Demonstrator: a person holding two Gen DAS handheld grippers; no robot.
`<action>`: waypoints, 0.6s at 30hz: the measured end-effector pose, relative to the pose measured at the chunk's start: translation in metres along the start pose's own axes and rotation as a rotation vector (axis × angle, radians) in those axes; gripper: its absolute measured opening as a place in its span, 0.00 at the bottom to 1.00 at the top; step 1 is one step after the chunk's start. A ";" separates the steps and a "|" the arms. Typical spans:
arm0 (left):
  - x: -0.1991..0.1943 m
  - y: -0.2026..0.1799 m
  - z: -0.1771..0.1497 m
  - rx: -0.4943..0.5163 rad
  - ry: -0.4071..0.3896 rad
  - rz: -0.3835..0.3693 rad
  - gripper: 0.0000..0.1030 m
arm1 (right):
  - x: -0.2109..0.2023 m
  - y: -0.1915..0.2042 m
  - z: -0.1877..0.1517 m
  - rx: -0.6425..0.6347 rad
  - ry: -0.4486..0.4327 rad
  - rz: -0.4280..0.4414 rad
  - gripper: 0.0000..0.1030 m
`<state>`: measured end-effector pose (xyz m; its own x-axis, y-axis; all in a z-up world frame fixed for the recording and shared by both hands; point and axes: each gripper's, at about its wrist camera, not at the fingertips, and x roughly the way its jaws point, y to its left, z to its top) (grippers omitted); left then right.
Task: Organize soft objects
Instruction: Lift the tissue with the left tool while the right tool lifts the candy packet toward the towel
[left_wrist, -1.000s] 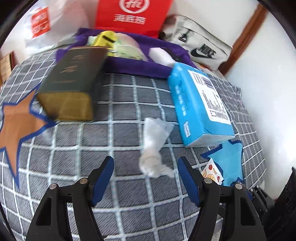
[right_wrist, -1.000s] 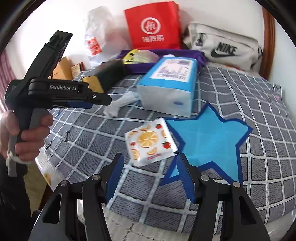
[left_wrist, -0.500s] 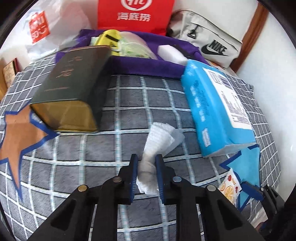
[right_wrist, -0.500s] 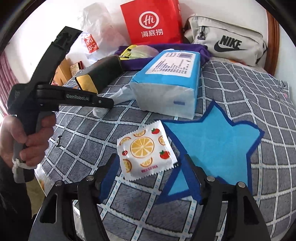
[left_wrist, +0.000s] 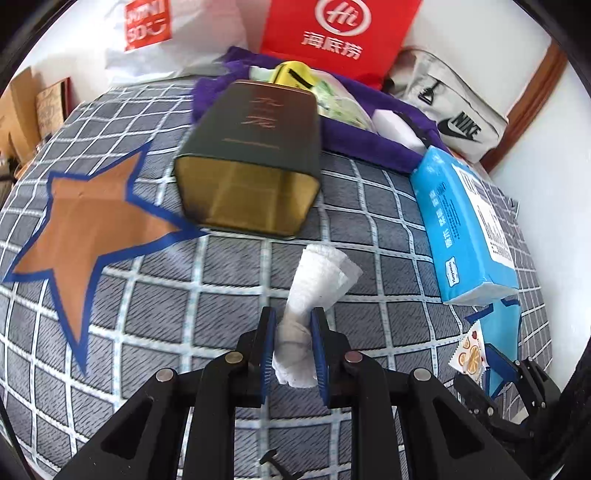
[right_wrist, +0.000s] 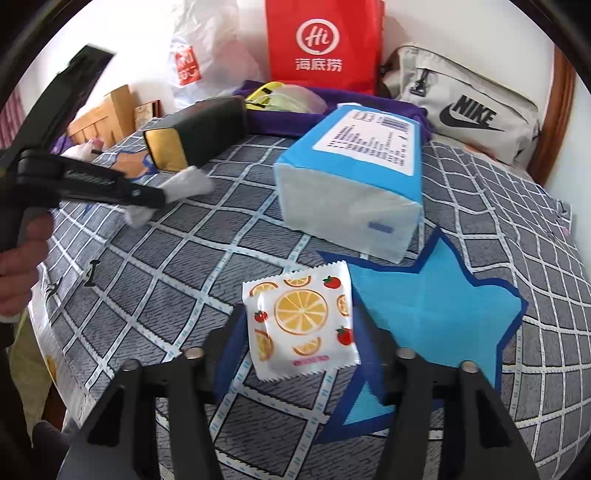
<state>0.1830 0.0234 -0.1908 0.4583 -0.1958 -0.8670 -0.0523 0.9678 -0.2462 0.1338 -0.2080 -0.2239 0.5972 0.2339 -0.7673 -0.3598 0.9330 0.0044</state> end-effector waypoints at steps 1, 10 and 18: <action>-0.003 0.005 -0.001 -0.013 -0.002 -0.012 0.18 | 0.000 0.000 0.000 0.000 -0.001 -0.001 0.47; -0.030 0.032 -0.008 -0.055 -0.038 0.012 0.18 | -0.008 0.002 -0.002 0.006 0.020 -0.011 0.37; -0.056 0.053 -0.006 -0.089 -0.065 0.021 0.18 | -0.031 -0.002 0.006 0.070 -0.009 0.014 0.37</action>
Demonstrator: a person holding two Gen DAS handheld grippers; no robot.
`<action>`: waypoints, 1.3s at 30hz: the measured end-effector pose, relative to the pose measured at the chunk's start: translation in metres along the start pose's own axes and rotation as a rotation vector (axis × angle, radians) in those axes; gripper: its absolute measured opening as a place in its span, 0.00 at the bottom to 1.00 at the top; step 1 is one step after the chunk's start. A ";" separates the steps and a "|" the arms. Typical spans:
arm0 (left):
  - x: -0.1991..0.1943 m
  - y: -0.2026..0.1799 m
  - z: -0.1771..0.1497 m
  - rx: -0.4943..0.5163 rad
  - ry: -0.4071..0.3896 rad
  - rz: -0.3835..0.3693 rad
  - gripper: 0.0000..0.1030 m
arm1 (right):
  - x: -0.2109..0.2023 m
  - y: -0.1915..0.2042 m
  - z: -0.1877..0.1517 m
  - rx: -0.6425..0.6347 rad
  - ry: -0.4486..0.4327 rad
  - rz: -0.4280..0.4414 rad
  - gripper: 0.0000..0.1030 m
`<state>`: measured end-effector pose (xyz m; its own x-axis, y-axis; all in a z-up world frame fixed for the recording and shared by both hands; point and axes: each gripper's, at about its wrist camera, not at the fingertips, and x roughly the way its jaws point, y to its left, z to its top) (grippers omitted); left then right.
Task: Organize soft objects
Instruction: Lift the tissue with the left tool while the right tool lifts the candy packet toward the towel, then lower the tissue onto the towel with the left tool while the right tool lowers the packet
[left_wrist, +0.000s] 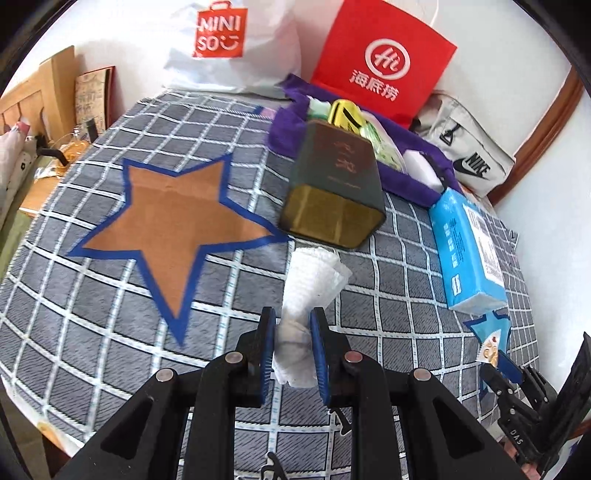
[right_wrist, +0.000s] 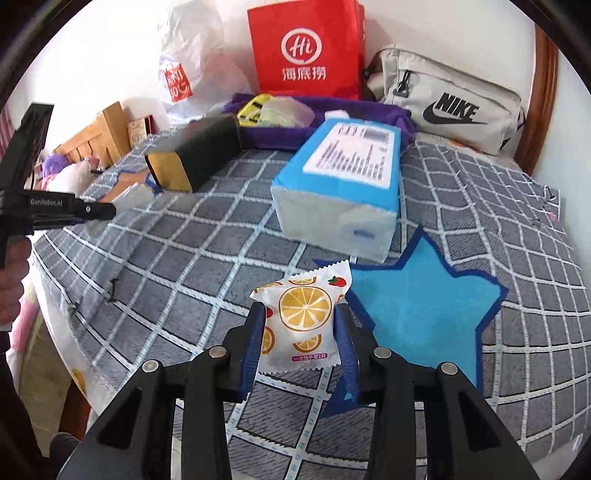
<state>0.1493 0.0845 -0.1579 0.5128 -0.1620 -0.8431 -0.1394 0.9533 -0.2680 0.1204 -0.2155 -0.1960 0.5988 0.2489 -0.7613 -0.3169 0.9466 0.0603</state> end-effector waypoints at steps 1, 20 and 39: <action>-0.003 0.001 0.002 -0.002 -0.006 -0.001 0.18 | -0.003 0.000 0.002 0.000 -0.005 0.002 0.37; -0.045 -0.015 0.045 0.000 -0.103 -0.034 0.18 | -0.046 -0.009 0.069 0.015 -0.121 0.000 0.37; -0.030 -0.049 0.114 0.039 -0.133 -0.015 0.18 | -0.032 -0.030 0.162 0.042 -0.188 -0.001 0.37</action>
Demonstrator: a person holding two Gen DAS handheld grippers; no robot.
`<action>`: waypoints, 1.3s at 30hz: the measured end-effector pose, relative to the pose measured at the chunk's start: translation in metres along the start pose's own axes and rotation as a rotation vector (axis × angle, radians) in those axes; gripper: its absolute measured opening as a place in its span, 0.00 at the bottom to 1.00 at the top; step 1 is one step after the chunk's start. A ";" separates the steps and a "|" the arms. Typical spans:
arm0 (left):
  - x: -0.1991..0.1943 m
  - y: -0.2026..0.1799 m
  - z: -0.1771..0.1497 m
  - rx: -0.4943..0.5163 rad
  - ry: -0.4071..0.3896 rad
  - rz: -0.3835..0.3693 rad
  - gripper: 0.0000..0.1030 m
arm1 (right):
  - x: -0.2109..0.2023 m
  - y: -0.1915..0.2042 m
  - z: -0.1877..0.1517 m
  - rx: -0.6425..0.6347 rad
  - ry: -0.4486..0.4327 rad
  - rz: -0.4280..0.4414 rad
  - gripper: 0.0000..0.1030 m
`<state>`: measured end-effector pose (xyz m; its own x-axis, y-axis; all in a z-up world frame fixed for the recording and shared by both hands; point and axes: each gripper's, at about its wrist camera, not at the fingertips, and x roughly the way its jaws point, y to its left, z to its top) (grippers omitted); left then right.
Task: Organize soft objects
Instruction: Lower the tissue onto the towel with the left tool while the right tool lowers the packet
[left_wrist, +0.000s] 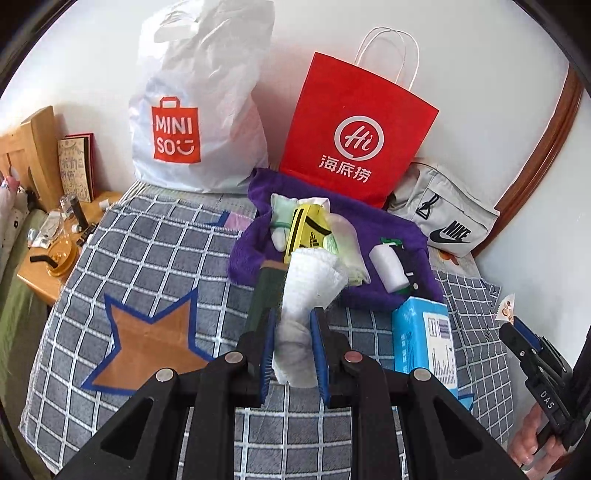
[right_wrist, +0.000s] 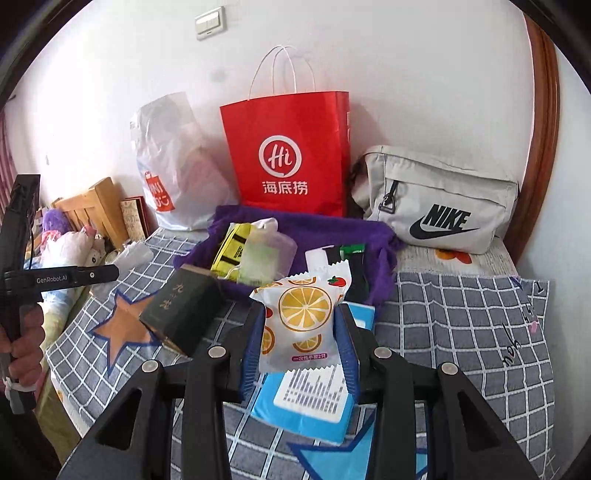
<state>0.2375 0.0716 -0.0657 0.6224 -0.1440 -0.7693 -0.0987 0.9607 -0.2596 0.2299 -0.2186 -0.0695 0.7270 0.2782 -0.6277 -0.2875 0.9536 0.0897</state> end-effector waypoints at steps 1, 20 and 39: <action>0.003 -0.002 0.004 0.005 -0.002 0.002 0.18 | 0.002 -0.002 0.003 0.002 0.000 -0.002 0.37; 0.043 -0.028 0.081 0.064 -0.035 0.044 0.18 | 0.060 -0.026 0.079 0.031 -0.038 -0.007 0.38; 0.113 -0.045 0.120 0.078 -0.028 0.028 0.18 | 0.143 -0.046 0.120 0.081 0.009 0.038 0.38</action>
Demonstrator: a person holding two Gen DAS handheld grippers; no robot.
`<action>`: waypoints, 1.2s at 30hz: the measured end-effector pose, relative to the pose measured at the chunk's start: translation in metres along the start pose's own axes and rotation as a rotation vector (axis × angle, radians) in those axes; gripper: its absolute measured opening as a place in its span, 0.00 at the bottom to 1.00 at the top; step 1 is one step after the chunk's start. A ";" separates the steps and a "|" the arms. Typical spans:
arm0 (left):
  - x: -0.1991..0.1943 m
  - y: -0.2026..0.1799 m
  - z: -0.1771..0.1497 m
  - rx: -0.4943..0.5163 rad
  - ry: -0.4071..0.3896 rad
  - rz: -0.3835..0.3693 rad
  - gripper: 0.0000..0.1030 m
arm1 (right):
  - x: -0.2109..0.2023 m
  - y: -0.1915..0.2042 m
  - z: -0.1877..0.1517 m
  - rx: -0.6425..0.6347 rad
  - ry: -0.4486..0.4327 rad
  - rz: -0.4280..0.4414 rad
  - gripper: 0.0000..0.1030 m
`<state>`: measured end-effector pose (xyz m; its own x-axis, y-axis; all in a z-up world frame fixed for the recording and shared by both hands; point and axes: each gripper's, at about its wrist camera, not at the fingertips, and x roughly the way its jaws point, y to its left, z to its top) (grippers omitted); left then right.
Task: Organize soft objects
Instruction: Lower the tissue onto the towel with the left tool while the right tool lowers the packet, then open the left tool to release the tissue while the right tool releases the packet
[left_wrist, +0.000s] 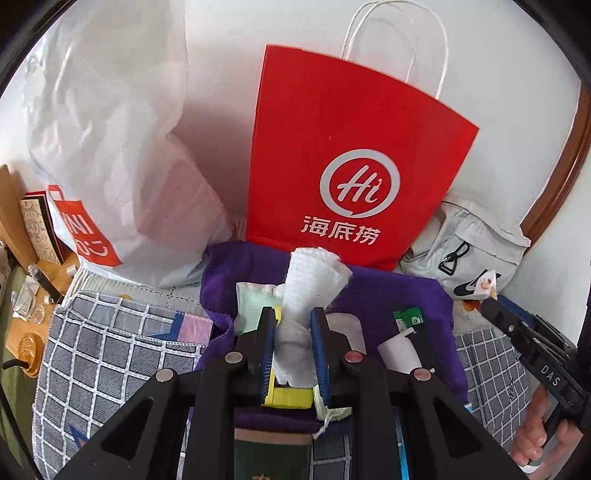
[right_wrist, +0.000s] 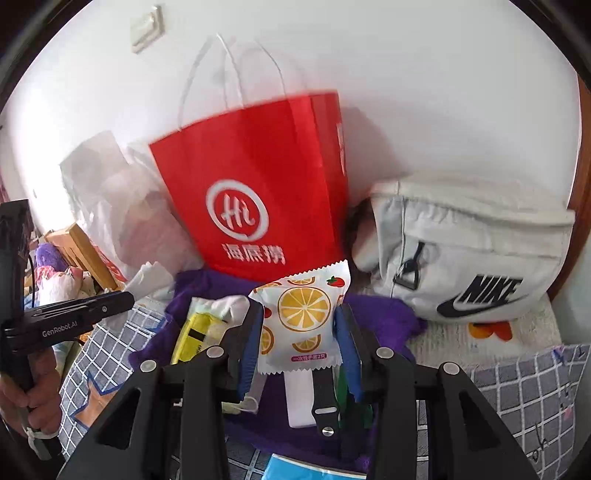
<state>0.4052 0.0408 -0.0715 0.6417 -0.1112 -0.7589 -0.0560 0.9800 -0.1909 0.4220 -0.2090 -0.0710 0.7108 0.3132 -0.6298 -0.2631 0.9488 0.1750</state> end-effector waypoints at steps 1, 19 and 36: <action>0.005 0.001 0.000 -0.009 0.005 -0.003 0.18 | 0.009 -0.002 0.000 0.009 0.032 -0.005 0.38; 0.053 -0.003 -0.007 0.018 0.108 -0.016 0.18 | 0.078 0.010 -0.027 -0.103 0.246 0.063 0.40; 0.074 0.002 -0.011 -0.021 0.179 -0.045 0.19 | 0.102 0.028 -0.042 -0.175 0.321 0.036 0.47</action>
<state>0.4441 0.0325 -0.1349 0.4976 -0.1846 -0.8475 -0.0471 0.9699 -0.2389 0.4596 -0.1520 -0.1626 0.4653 0.2905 -0.8361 -0.4116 0.9073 0.0862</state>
